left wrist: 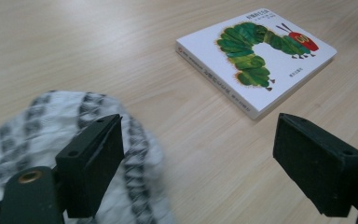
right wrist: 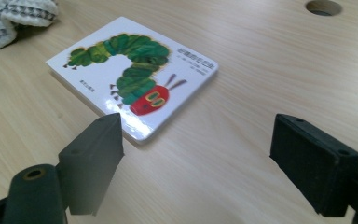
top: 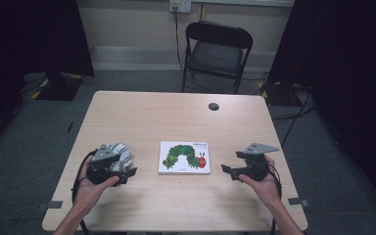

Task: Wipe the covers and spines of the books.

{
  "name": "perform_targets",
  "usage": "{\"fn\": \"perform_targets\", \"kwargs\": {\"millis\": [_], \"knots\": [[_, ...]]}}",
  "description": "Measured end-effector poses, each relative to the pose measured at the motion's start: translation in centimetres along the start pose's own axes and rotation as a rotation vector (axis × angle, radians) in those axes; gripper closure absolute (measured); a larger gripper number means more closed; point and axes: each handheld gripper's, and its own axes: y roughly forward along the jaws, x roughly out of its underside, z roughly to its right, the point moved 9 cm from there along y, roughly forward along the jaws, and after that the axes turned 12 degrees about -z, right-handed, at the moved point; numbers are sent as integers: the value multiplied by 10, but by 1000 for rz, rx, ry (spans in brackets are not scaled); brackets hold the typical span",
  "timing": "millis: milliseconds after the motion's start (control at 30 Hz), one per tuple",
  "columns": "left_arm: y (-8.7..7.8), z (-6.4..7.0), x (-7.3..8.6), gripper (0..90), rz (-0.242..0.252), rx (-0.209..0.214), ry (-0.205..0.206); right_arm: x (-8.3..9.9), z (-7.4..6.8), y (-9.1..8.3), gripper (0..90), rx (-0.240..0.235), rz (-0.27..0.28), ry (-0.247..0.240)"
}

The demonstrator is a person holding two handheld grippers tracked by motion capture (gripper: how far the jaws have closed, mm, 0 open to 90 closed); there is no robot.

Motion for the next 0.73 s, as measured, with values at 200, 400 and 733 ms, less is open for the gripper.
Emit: {"fn": "perform_targets", "kwargs": {"millis": [200, 400, 733], "knots": [[-15, -22, 14, 159, 24, -42, -57, 25, 26, -11, 172, 57, 12, 79], [-19, -41, 26, 163, 30, -85, -117, 47, 58, -17, 172, 134, -1, 155], [-12, -63, 39, 160, 12, -121, -171, 59, 71, -8, 168, 169, -66, 165]]}}
